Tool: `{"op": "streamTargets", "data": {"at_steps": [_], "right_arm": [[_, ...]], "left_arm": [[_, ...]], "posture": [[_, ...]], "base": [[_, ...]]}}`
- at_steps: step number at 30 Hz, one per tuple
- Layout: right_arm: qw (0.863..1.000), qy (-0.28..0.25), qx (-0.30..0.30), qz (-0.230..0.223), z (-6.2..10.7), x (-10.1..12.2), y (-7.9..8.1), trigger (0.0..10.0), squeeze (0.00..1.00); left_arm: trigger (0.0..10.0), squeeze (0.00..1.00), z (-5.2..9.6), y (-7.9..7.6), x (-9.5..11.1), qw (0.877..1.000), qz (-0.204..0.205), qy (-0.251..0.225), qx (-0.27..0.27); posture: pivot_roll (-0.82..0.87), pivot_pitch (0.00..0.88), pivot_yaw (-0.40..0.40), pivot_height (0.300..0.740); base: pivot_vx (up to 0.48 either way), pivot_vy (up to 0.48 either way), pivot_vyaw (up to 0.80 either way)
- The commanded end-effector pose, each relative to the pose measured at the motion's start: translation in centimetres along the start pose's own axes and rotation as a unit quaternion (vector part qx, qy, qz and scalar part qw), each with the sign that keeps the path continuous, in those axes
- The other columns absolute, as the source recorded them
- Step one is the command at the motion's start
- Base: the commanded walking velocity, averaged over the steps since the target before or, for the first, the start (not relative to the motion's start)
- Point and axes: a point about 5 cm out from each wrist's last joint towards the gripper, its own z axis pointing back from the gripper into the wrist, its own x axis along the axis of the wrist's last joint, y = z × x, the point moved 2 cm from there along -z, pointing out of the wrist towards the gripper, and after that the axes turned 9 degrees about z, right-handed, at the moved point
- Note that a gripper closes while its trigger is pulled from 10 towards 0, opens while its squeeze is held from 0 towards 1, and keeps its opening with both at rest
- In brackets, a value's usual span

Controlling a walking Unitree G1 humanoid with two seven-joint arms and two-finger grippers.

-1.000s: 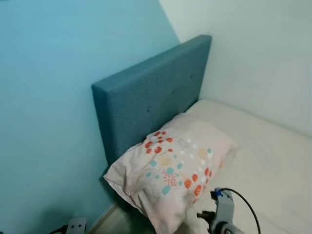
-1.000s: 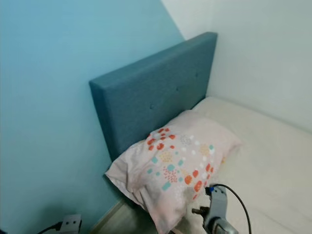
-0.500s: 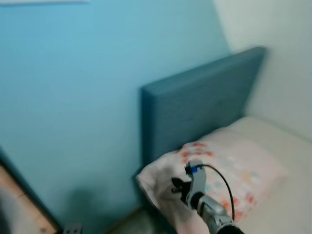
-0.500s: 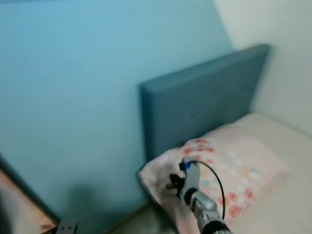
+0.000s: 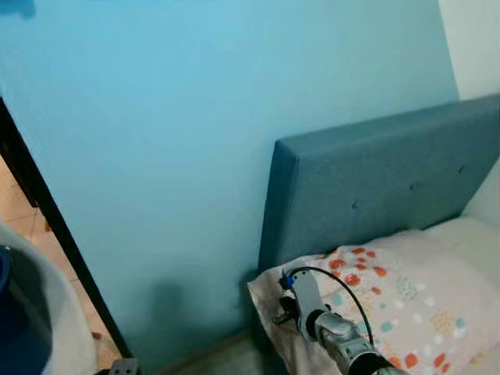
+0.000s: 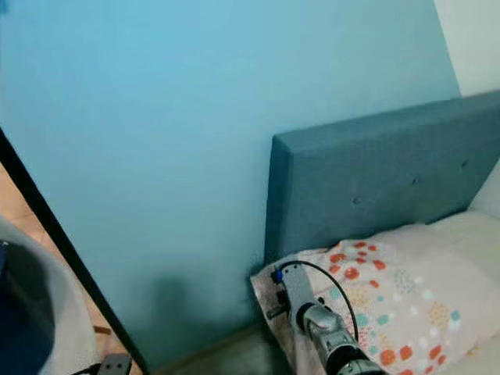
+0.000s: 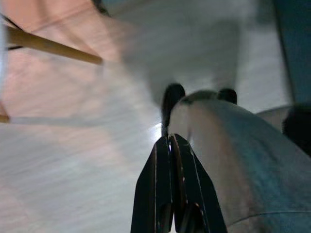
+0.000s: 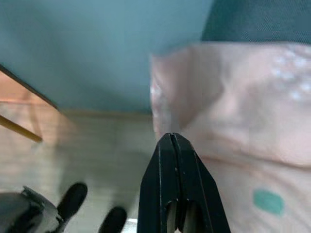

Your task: Clean up the room

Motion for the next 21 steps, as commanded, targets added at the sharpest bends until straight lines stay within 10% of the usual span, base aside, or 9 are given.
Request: {"op": "streamTargets", "data": {"at_steps": [1,21], "right_arm": [[1.000,0.025,-0.005,0.000,0.1,-0.7,-0.3,10.0,0.00],[0.983,0.025,0.181,0.029,-0.1,0.3,3.3,10.0,0.00]], "left_arm": [[10.0,0.00,0.0,0.0,0.1,1.000,-0.001,0.001,0.003],[10.0,0.00,-0.2,-0.6,2.5,0.999,0.008,-0.052,-0.008]], "posture": [[0.00,0.000,-0.053,0.740],[0.00,0.000,-0.064,0.715]], "base": [[0.000,0.000,0.00],[0.000,0.000,0.00]]}}
